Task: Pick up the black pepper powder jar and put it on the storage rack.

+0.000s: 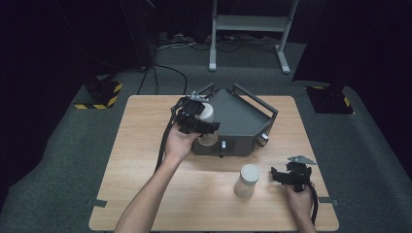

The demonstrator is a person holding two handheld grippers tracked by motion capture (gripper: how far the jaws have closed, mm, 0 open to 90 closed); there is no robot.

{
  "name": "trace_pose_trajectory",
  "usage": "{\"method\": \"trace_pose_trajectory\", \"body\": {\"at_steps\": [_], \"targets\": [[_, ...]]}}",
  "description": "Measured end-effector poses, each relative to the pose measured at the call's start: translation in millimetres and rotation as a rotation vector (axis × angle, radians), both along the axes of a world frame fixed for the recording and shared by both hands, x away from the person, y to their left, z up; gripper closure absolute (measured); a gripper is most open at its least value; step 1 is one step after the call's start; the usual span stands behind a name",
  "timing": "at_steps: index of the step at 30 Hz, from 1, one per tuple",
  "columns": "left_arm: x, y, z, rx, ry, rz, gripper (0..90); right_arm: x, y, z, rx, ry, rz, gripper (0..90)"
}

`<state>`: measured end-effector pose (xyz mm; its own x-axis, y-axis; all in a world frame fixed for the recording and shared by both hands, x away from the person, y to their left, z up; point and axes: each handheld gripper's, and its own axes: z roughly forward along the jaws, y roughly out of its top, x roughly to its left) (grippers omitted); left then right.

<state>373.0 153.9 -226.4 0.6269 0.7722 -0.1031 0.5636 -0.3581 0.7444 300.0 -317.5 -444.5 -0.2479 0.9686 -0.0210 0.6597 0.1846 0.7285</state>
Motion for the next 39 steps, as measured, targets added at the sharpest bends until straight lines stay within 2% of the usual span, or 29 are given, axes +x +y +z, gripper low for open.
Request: {"method": "trace_pose_trajectory", "body": {"at_steps": [8, 14, 18, 24, 29, 33, 39], "targets": [[9.9, -7.5, 3.4, 0.018, -0.016, 0.037, 33.8, 0.0, 0.0, 0.0, 0.000, 0.000, 0.000, 5.5], [21.7, -15.6, 2.5, 0.031, -0.011, 0.060, 33.8, 0.0, 0.2, 0.1, -0.001, 0.001, -0.001, 5.5], [30.4, -22.3, -0.8, 0.043, -0.004, 0.082, 33.8, 0.0, 0.3, 0.2, 0.000, 0.001, -0.001, 5.5], [39.4, -32.8, -8.5, 0.062, -0.016, 0.129, 33.9, 0.9, 0.1, 0.0, 0.001, 0.000, 0.002, 5.3], [43.7, -38.3, -11.6, 0.073, -0.022, 0.147, 35.1, 1.1, 0.1, -0.1, 0.001, 0.000, 0.004, 5.3], [48.3, -45.8, -16.9, 0.098, -0.019, 0.157, 35.2, 1.1, 0.1, -0.1, 0.001, 0.000, 0.004, 5.3], [53.8, -49.1, -22.6, 0.096, -0.015, 0.172, 35.2, 1.3, 0.0, 0.0, 0.001, 0.000, 0.005, 5.3]]}}
